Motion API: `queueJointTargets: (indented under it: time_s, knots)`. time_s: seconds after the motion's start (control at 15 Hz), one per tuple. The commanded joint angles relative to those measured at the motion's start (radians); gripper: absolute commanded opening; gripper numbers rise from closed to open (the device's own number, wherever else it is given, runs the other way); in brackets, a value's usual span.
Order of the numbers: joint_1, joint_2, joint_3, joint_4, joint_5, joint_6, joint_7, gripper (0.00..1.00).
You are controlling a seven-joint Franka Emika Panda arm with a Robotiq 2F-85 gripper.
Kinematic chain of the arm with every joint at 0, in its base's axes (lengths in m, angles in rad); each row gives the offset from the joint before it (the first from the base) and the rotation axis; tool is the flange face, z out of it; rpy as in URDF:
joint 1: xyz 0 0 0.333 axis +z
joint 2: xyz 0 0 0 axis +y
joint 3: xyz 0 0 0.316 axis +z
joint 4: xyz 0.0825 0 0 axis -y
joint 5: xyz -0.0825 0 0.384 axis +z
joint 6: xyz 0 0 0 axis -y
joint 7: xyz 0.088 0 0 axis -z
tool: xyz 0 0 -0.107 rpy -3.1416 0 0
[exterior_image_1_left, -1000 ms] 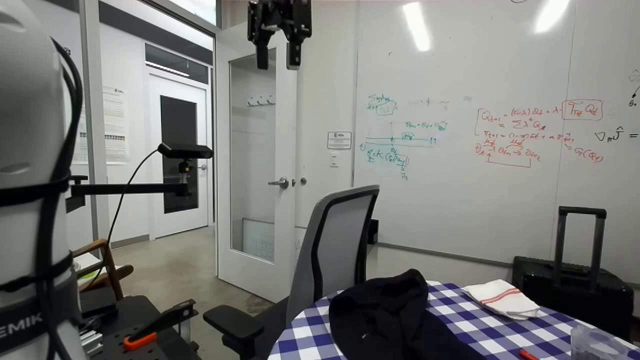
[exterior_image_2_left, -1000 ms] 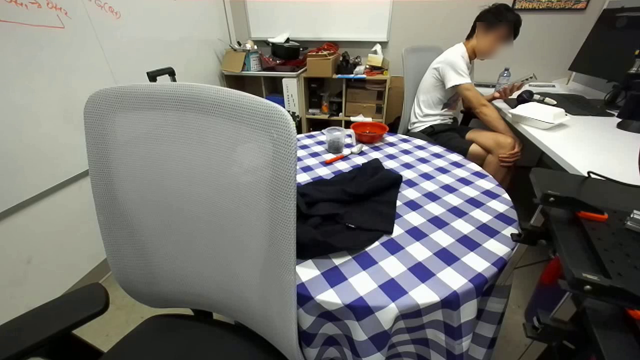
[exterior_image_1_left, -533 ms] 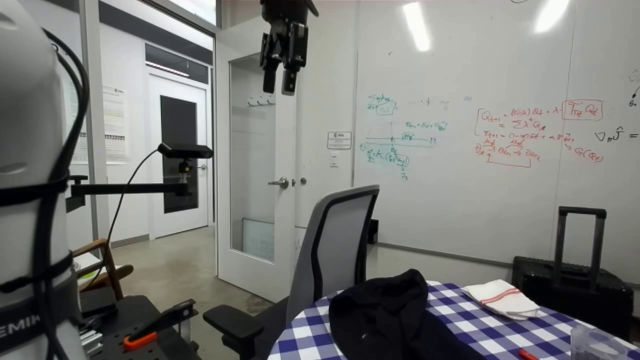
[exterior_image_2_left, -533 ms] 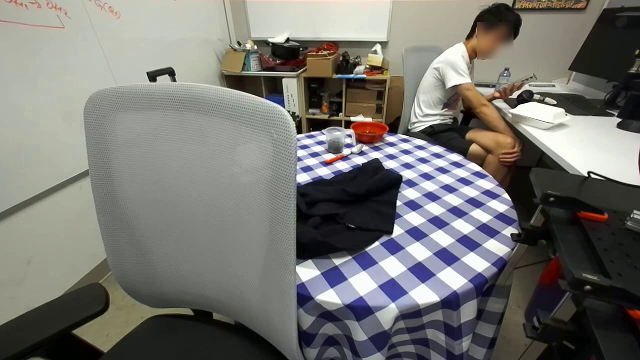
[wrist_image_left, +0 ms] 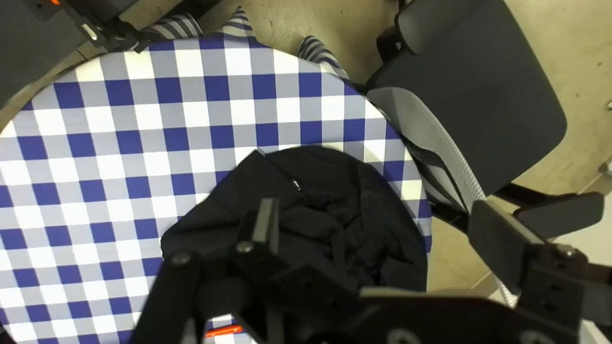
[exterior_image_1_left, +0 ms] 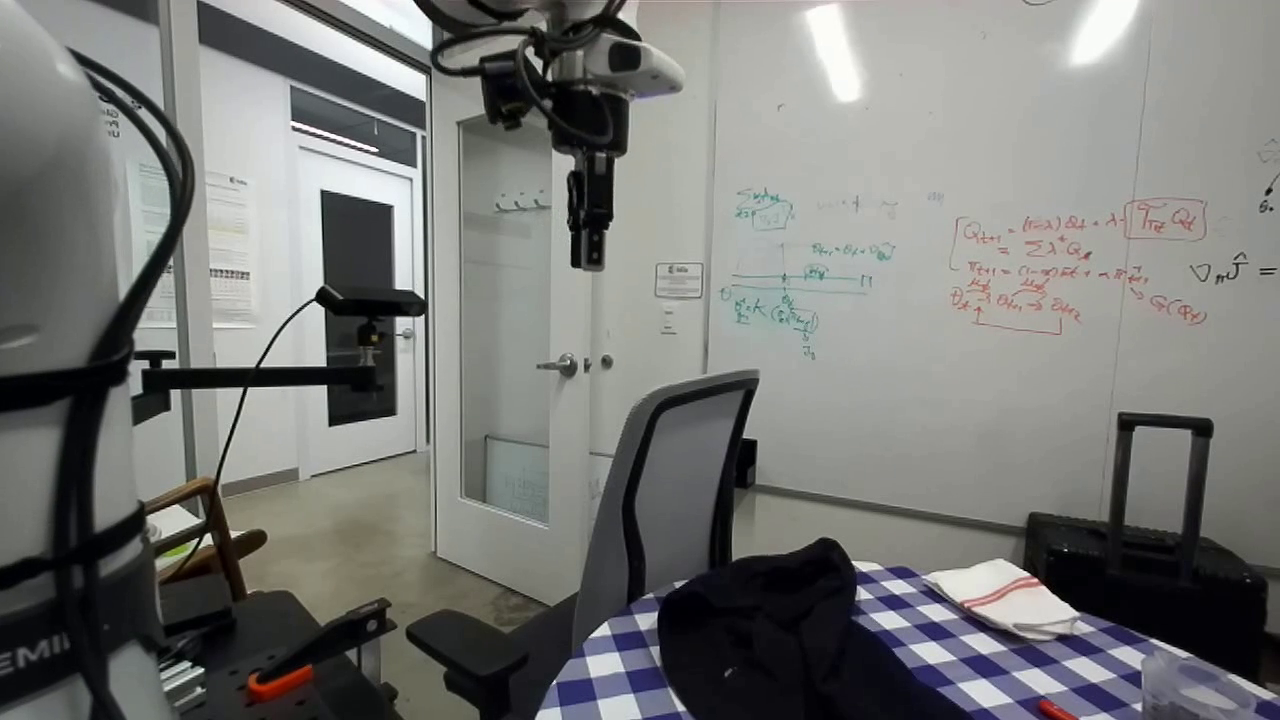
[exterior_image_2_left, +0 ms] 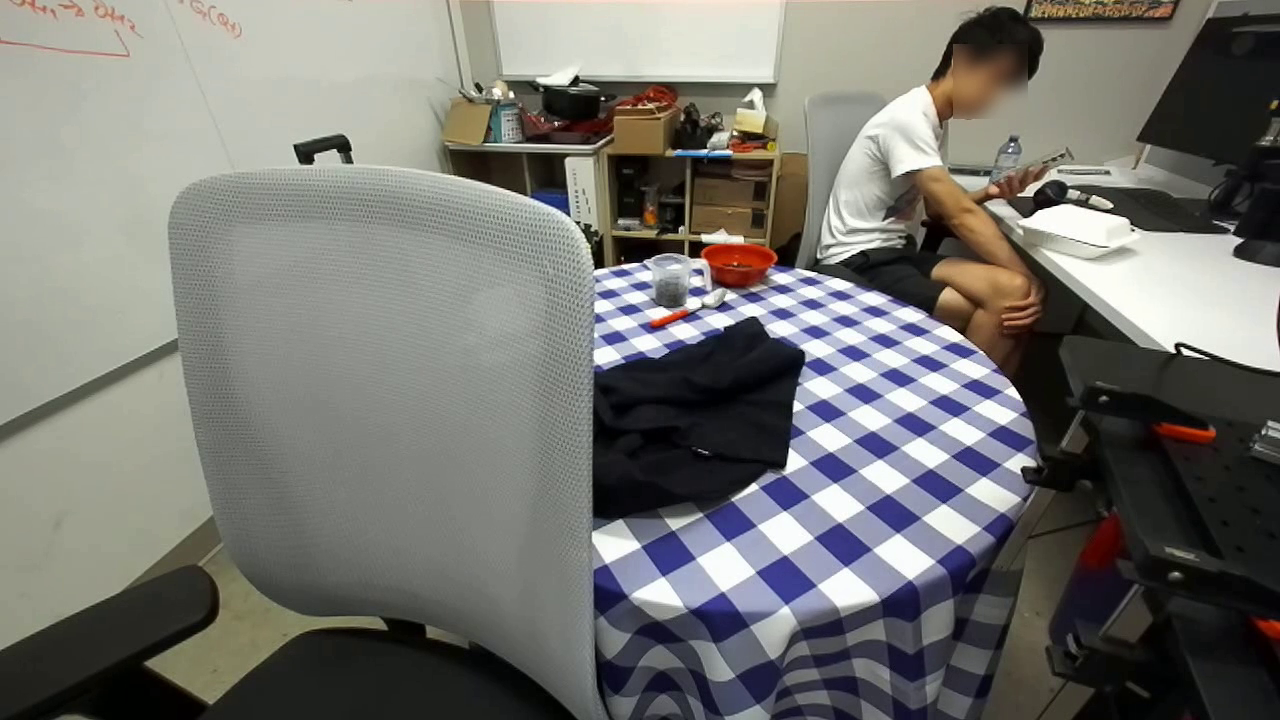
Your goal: Put the black towel on the backrest of the chair
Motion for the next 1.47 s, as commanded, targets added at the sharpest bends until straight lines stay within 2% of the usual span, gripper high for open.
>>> queueJointTargets:
  time_s: [0.0, 0.4, 0.53, 0.67, 0.73, 1.2, 1.4]
  knots:
    - [-0.035, 0.157, 0.070, 0.072, -0.041, 0.113, 0.237, 1.00]
    - [-0.011, 0.347, 0.060, 0.170, -0.068, 0.207, 0.610, 1.00]
    - [0.013, 0.392, 0.040, 0.189, -0.045, 0.213, 0.670, 1.00]
    - [0.039, 0.420, 0.021, 0.191, -0.033, 0.221, 0.656, 1.00]
    - [0.055, 0.431, 0.010, 0.189, -0.015, 0.230, 0.606, 1.00]
    - [0.093, 0.482, -0.029, 0.164, -0.045, 0.220, 0.576, 1.00]
    - [0.109, 0.475, -0.040, 0.133, 0.002, 0.211, 0.372, 1.00]
